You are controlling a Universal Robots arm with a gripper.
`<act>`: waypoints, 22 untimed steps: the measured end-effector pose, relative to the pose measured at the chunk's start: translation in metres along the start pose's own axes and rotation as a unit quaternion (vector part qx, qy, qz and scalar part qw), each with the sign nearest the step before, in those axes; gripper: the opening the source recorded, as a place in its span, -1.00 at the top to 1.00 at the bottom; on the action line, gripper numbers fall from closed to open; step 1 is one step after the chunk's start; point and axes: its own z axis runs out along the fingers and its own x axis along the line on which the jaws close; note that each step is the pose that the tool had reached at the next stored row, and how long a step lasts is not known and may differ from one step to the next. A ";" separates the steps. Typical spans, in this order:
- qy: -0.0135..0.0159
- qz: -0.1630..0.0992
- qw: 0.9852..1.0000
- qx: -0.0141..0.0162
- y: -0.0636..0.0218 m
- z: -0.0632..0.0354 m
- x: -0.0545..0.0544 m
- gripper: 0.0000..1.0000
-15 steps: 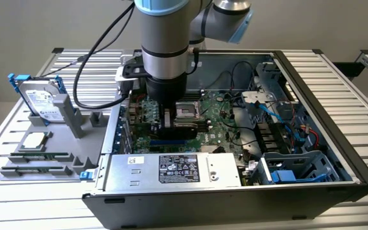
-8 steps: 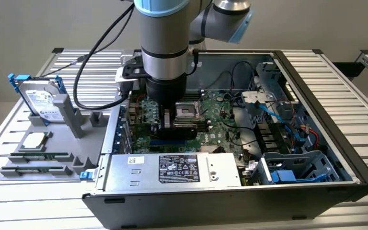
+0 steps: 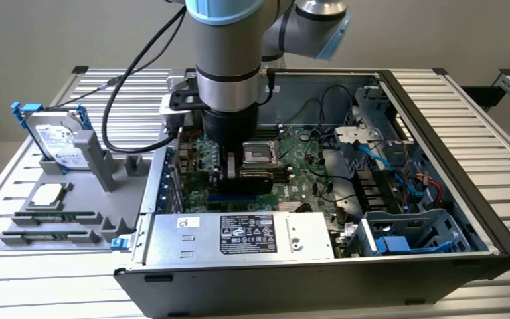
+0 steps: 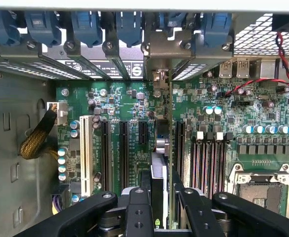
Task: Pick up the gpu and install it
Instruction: 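Insert the gpu into the slot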
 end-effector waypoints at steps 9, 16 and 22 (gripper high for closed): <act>0.000 0.000 1.000 -0.001 0.0003 0.0012 0.000 0.47; 0.000 0.000 1.000 -0.001 0.0004 0.0013 0.000 0.47; 0.000 0.000 1.000 -0.003 0.0003 0.0012 0.000 0.47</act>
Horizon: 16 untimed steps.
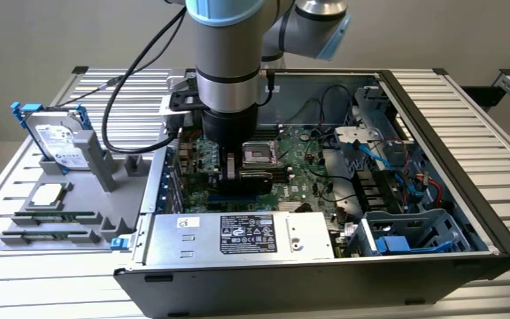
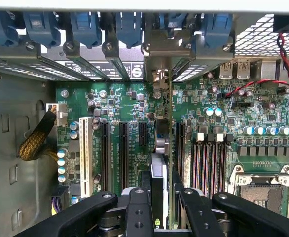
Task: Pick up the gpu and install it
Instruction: 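Insert the gpu into the slot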
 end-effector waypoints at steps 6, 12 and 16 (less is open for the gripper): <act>0.000 0.000 1.000 -0.002 0.0000 -0.0021 0.000 0.47; 0.000 0.000 1.000 -0.004 0.0000 -0.0028 0.000 0.47; 0.000 0.000 1.000 -0.005 0.0000 -0.0027 0.000 0.47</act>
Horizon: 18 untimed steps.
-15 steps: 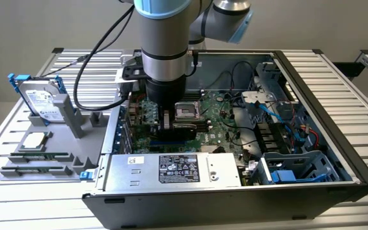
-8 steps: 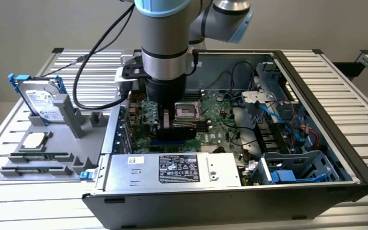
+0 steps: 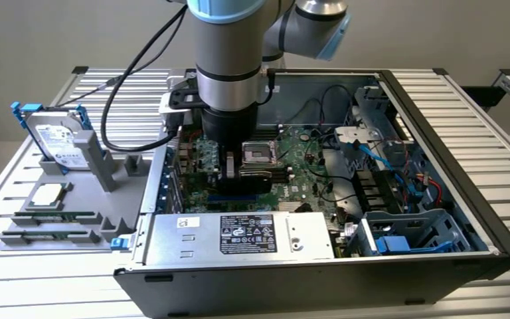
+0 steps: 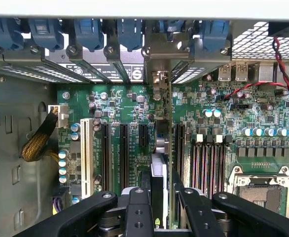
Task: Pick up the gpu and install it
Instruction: 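Insert the gpu into the slot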
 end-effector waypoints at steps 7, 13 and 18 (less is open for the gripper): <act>0.000 0.000 1.000 -0.003 0.0000 -0.0001 0.000 0.47; 0.000 0.000 1.000 -0.004 0.0000 0.0005 0.000 0.47; 0.000 0.000 1.000 -0.006 0.0000 0.0021 0.001 0.47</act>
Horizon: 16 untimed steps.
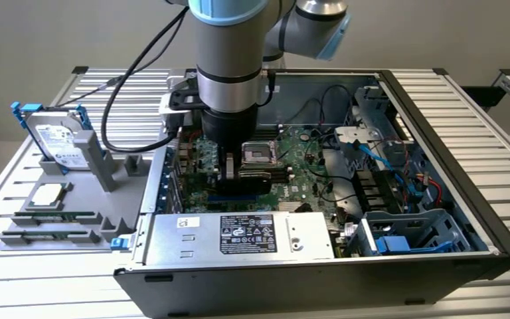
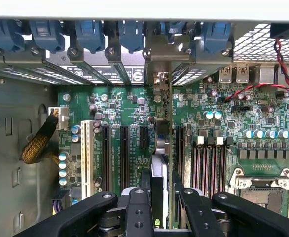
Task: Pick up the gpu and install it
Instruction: 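Insert the gpu into the slot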
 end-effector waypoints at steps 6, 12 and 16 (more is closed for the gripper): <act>0.000 0.000 1.000 -0.002 -0.0001 0.0015 0.001 0.47; 0.000 0.000 1.000 -0.003 -0.0005 0.0017 0.002 0.47; 0.000 0.000 1.000 -0.003 -0.0014 0.0017 0.003 0.47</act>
